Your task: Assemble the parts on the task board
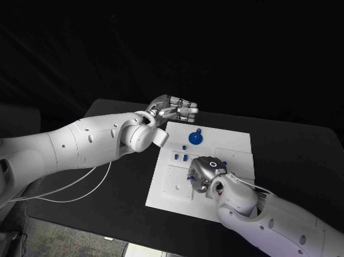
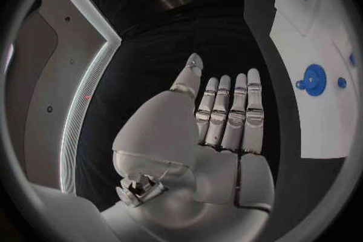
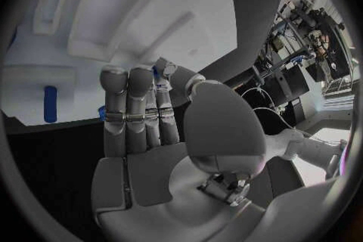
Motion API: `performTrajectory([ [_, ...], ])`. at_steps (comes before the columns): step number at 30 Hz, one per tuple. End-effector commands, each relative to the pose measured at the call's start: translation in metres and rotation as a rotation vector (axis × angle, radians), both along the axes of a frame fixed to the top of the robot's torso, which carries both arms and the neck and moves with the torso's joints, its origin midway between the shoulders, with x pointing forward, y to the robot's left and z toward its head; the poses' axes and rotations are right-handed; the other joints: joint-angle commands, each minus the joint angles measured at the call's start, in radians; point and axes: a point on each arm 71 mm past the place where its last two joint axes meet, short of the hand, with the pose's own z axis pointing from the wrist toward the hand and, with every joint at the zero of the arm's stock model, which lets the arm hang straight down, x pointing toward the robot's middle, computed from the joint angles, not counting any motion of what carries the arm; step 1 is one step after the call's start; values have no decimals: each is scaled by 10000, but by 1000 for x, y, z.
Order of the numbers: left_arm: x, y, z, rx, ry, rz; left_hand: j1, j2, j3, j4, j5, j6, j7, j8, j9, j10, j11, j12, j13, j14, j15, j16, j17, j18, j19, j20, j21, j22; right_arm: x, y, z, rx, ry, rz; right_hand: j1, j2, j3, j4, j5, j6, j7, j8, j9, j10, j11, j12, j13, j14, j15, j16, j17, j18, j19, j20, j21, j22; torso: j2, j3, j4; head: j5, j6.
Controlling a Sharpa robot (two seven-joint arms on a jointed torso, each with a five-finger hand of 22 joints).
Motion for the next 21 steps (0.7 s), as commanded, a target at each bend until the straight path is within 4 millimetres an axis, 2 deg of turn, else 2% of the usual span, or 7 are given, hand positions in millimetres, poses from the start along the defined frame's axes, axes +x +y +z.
performTrajectory([
  [1, 0, -2, 1, -111, -12, -153, -17, 78, -20, 60, -15, 27, 15, -13, -9, -52, 48, -1, -1, -46, 25, -7, -6, 0, 38, 32, 39, -12, -1, 0, -4, -379, 171, 68, 8, 96, -6, -81, 20, 35, 9, 59, 7, 182, -91, 29, 12, -10, -44, -66, 20, 122, 184, -67, 23, 437, 0, 5, 3, 4, -17],
  [21, 0, -2, 1, -94, 31, -163, -17, 78, -20, 60, -15, 27, 15, -13, -9, -52, 48, -1, -1, -46, 25, -7, -6, 0, 38, 32, 39, -12, 0, 1, -2, -434, 170, 22, -8, 109, -11, -103, 23, 34, 8, 58, 14, 189, -93, 27, 13, -6, -45, -80, 52, 120, 191, -69, 25, 446, 3, 8, -7, 2, -50],
])
